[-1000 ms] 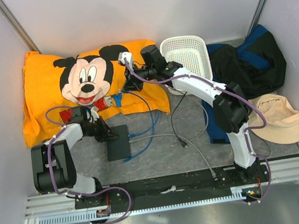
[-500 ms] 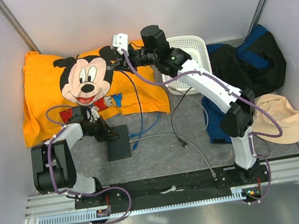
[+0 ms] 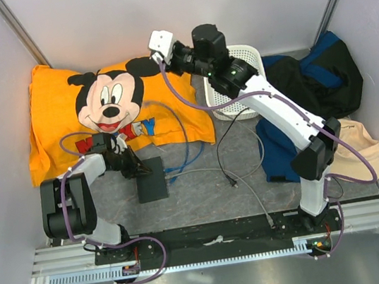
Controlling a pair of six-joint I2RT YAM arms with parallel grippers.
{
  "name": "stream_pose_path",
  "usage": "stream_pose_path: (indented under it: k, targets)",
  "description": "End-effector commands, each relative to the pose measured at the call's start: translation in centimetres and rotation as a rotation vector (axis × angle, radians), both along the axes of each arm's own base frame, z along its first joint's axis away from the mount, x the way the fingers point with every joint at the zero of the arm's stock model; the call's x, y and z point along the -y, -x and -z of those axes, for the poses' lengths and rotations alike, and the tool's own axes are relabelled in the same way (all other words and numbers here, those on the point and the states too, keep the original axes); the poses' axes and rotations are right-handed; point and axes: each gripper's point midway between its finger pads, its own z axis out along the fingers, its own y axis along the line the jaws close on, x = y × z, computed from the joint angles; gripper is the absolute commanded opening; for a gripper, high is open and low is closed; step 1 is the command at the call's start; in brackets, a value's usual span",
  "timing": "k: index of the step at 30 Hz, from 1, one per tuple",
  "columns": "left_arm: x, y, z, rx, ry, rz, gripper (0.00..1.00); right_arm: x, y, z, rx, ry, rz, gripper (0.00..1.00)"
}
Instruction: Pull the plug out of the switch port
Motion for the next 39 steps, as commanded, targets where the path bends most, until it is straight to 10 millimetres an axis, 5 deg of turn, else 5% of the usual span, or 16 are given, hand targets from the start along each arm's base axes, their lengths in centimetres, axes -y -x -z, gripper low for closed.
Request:
stream_pose_path:
  k: [1, 5, 9, 11, 12, 13, 15, 18, 21, 24, 30, 39]
  targets:
    - [-2.6, 1.0, 4.2, -0.035, -0.207, 0.036, 0.04, 6.1, -0.3, -13.5, 0.329, -0.256, 0.237, 0.01]
    - [-2.6, 1.0, 4.0, -0.024, -0.212, 0.039, 0.04, 5.8, -0.4, -15.1, 0.37, -0.268, 0.227, 0.0]
    - [-2.6, 0.9, 3.7, -0.013, -0.212, 0.038, 0.04, 4.8, -0.6, -12.1, 0.259, -0.265, 0.198, 0.01]
    - [-2.7, 0.9, 3.6, -0.006, -0.214, 0.035, 0.04, 3.8, -1.1, -5.9, 0.047, -0.261, 0.194, 0.0]
    - [-2.7, 0.9, 3.5, -0.001, -0.214, 0.036, 0.04, 3.6, -0.5, -3.9, -0.024, -0.25, 0.175, 0.09]
    - [-2.7, 0.8, 3.5, 0.002, -0.215, 0.035, 0.04, 3.1, -0.5, 1.3, -0.154, -0.207, 0.184, 0.22]
    - [-2.7, 0.9, 3.3, 0.006, -0.215, 0.034, 0.04, 2.3, 0.8, 7.3, -0.401, -0.192, 0.164, 0.42]
    - [-2.7, 0.8, 3.2, 0.013, -0.217, 0.032, 0.04, 1.9, 2.2, 16.9, -0.712, -0.095, 0.195, 0.54]
    - [-2.7, 0.7, 3.0, 0.021, -0.217, 0.032, 0.04, 1.6, 3.0, 23.2, -0.974, -0.062, 0.22, 0.52]
    - [-2.7, 0.8, 2.9, 0.028, -0.215, 0.03, 0.04, 2.1, 2.9, 27.2, -1.091, -0.046, 0.274, 0.51]
    - [-2.8, 1.0, 2.8, 0.029, -0.222, 0.02, 0.04, 2.7, 4.4, 32.9, -1.227, 0.012, 0.313, 0.47]
    - [-2.8, 1.2, 2.8, 0.026, -0.218, 0.016, 0.04, 3.1, 3.6, 36.8, -1.278, 0.048, 0.391, 0.46]
